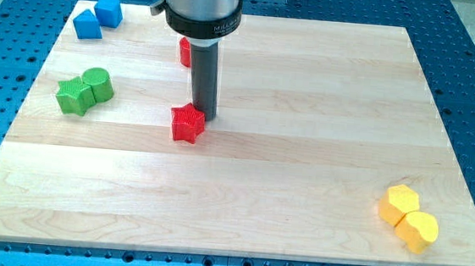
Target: Move the red star diagonal to the green star
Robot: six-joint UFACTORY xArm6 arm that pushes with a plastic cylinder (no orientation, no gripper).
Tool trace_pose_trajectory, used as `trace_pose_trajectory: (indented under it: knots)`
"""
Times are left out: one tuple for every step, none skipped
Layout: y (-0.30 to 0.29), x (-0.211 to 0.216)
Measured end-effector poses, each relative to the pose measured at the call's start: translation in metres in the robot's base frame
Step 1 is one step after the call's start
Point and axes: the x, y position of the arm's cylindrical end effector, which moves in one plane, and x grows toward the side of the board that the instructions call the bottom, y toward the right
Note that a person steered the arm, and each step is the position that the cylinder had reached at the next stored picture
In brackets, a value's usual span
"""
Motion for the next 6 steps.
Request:
trace_pose_trajectory:
  knots:
    - [-0.011, -0.037]
    - [-0.016, 0.032]
    - [-0.004, 0.056]
    - [-0.038, 0.045]
    - [-0.012, 0.103]
    - [0.011, 0.129]
